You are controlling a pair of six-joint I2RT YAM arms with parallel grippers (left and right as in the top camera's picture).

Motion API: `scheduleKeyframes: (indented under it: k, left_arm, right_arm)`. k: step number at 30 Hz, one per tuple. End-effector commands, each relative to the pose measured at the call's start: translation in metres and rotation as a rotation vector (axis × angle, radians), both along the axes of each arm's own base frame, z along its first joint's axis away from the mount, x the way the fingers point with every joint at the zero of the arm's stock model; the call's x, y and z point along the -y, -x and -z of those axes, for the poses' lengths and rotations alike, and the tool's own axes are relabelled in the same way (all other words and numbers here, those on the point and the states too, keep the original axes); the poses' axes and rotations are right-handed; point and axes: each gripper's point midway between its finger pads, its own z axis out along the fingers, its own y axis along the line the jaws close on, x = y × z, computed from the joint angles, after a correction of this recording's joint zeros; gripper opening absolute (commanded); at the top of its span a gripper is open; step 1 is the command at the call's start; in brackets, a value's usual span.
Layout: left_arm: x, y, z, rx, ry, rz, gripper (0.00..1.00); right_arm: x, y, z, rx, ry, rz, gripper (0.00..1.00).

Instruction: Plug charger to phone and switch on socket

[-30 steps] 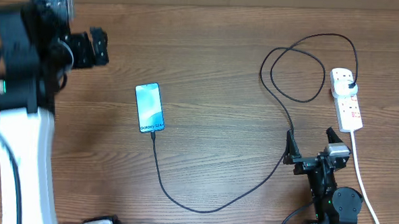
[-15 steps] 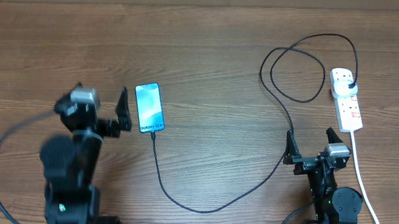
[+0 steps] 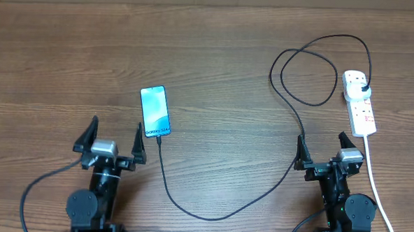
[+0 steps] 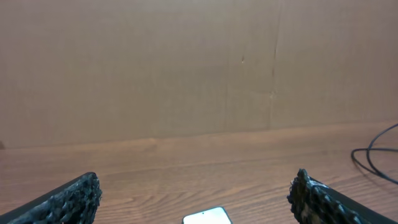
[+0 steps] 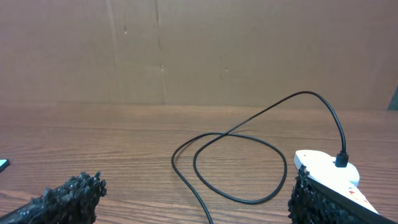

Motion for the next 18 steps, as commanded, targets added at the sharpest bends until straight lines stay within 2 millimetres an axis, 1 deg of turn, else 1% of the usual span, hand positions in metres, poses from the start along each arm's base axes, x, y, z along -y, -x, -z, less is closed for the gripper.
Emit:
scheduleKeyframes:
  k: [1,7,11,18]
  left_arm:
    - [-0.001,0.004,0.012,0.000,-0.029,-0.013,1.00]
    - [-0.007,0.006,0.028,-0.062,-0.028,-0.047,1.00]
    - [-0.006,0.008,0.053,-0.164,-0.028,-0.045,1.00]
    - [-0.007,0.008,0.054,-0.167,-0.020,-0.046,1.00]
  right_arm:
    - [0.002,0.000,0.002,0.004,-0.005,0.010,1.00]
    - [0.002,0.000,0.002,0.004,-0.005,0.010,1.00]
    - [0.002,0.000,0.002,0.004,-0.005,0.010,1.00]
    - [0.002,0.000,0.002,0.004,-0.005,0.010,1.00]
